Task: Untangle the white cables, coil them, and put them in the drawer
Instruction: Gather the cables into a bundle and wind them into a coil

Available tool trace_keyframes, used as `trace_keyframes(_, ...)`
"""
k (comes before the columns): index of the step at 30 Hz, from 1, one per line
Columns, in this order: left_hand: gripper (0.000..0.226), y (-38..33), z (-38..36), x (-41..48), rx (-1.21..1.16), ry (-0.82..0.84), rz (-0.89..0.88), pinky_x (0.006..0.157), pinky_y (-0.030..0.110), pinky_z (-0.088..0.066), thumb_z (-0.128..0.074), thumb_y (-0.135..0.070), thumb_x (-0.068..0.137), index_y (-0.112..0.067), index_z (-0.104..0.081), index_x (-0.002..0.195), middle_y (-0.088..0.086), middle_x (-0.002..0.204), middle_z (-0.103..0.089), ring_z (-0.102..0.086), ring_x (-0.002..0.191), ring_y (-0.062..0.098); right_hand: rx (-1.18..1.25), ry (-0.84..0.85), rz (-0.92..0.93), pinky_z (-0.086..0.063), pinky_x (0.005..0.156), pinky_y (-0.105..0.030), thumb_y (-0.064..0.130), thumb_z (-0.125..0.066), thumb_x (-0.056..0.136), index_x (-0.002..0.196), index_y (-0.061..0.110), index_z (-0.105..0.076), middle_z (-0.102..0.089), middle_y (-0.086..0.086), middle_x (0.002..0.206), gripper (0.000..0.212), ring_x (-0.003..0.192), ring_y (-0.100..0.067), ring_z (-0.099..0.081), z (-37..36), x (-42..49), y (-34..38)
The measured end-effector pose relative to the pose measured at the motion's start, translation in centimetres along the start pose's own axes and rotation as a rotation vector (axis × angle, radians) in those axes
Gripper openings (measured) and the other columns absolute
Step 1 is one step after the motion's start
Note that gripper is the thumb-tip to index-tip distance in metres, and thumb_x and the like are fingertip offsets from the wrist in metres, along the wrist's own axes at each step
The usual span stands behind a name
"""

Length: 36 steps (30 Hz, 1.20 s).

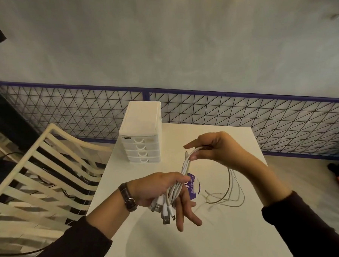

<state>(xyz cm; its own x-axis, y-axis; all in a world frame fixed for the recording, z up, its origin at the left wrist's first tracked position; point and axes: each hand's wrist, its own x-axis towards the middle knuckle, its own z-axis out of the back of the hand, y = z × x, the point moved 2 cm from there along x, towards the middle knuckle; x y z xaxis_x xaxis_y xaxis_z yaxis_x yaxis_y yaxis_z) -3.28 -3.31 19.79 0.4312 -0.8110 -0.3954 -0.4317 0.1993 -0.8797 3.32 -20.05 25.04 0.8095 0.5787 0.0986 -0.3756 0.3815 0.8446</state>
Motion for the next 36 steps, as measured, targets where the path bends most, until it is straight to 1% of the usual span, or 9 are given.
trace_keyframes(4, 0.062, -1.0, -1.0, -0.4, -0.15, 0.052, -0.157, 0.117, 0.035, -0.02, -0.02, -0.034, 0.094, -0.011, -0.07, 0.065, 0.003, 0.058, -0.07, -0.068, 0.094, 0.025, -0.021, -0.092, 0.031, -0.042, 0.074, -0.013, 0.031, -0.064, 0.084, 0.11, 0.013, -0.069, -0.058, 0.005, 0.08, 0.032, 0.077, -0.002, -0.055, -2.6, 0.1, -1.5)
trace_keyframes(8, 0.06, -2.2, -1.1, -0.1, -0.253, 0.088, -0.373, 0.111, 0.042, -0.026, -0.022, -0.035, 0.095, -0.014, -0.068, 0.063, 0.002, 0.055, -0.068, -0.067, 0.086, 0.037, -0.089, -0.084, -0.003, -0.048, 0.091, -0.034, 0.047, -0.034, 0.092, 0.11, 0.02, -0.062, -0.066, 0.001, 0.105, 0.043, 0.099, -0.012, -0.061, -5.6, -1.0, -1.6)
trace_keyframes(11, 0.052, -2.8, -0.5, 0.1, -0.308, 0.025, -0.487, 0.091, 0.042, -0.034, -0.035, -0.041, 0.095, -0.016, -0.067, 0.062, 0.003, 0.053, -0.067, -0.052, 0.091, 0.058, 0.008, -0.035, -0.043, -0.051, 0.089, -0.043, 0.022, -0.041, 0.096, 0.104, 0.038, -0.059, -0.067, 0.009, 0.103, 0.025, 0.097, -0.013, -0.064, -7.3, -2.2, -1.9)
trace_keyframes(13, 0.047, -3.0, 0.0, 0.1, -0.413, 0.025, -0.549, 0.101, 0.04, -0.039, -0.037, -0.035, 0.096, -0.012, -0.065, 0.066, 0.004, 0.055, -0.068, -0.066, 0.095, 0.039, -0.003, -0.037, -0.04, -0.05, 0.092, -0.041, 0.01, -0.036, 0.1, 0.108, 0.046, -0.055, -0.064, 0.017, 0.108, 0.041, 0.103, -0.011, -0.061, -8.0, -2.7, -1.8)
trace_keyframes(17, 0.033, -3.0, 0.6, -0.4, -0.421, -0.096, -0.576, 0.107, 0.036, -0.039, -0.05, -0.035, 0.09, -0.014, -0.069, 0.074, 0.001, 0.05, -0.065, -0.07, 0.094, 0.024, -0.074, 0.028, -0.068, -0.047, 0.092, -0.042, 0.03, -0.027, 0.097, 0.118, 0.018, -0.053, -0.063, -0.004, 0.115, 0.035, 0.102, -0.018, -0.058, -9.0, -2.8, -2.6)
trace_keyframes(21, 0.037, -3.1, 0.8, -0.4, -0.446, -0.087, -0.541, 0.101, 0.035, -0.044, -0.053, -0.033, 0.089, -0.011, -0.066, 0.115, 0.007, 0.097, -0.074, -0.06, 0.115, 0.023, -0.109, 0.004, -0.071, -0.046, 0.084, -0.048, 0.04, -0.029, 0.097, 0.114, 0.012, -0.047, -0.061, -0.017, 0.104, 0.038, 0.092, -0.032, -0.057, -9.4, -2.9, -3.5)
trace_keyframes(24, 0.046, -3.6, 0.9, -0.3, -0.441, -0.082, -0.596, 0.108, 0.033, -0.037, -0.056, -0.016, 0.088, -0.01, -0.049, 0.134, 0.01, 0.134, -0.056, -0.045, 0.131, 0.025, -0.103, -0.019, -0.057, -0.046, 0.079, -0.049, 0.029, -0.032, 0.101, 0.115, 0.014, -0.038, -0.059, -0.021, 0.1, 0.022, 0.085, -0.033, -0.055, -9.8, -3.2, -3.8)
trace_keyframes(30, 0.079, -4.2, 2.7, -1.2, -0.21, -0.437, -0.612, 0.112, 0.029, -0.026, -0.045, 0.008, 0.075, -0.035, -0.031, 0.14, -0.011, 0.149, -0.033, -0.034, 0.137, 0.009, -0.165, 0.075, -0.08, -0.043, 0.069, -0.027, 0.034, -0.029, 0.101, 0.104, 0.029, -0.046, -0.054, 0.002, 0.085, 0.018, 0.072, -0.011, -0.047, -10.4, -4.1, -4.4)
trace_keyframes(36, 0.094, -3.1, 3.9, -1.4, 0.281, -0.572, -0.37, 0.082, 0.016, -0.039, -0.057, -0.005, 0.064, -0.061, -0.024, 0.132, -0.008, 0.124, -0.041, -0.044, 0.107, 0.001, -0.283, 0.157, -0.111, -0.034, 0.06, -0.011, 0.039, -0.034, 0.099, 0.092, 0.03, -0.051, -0.048, 0.025, 0.071, 0.021, 0.071, 0.011, -0.048, -9.4, -4.7, -4.0)
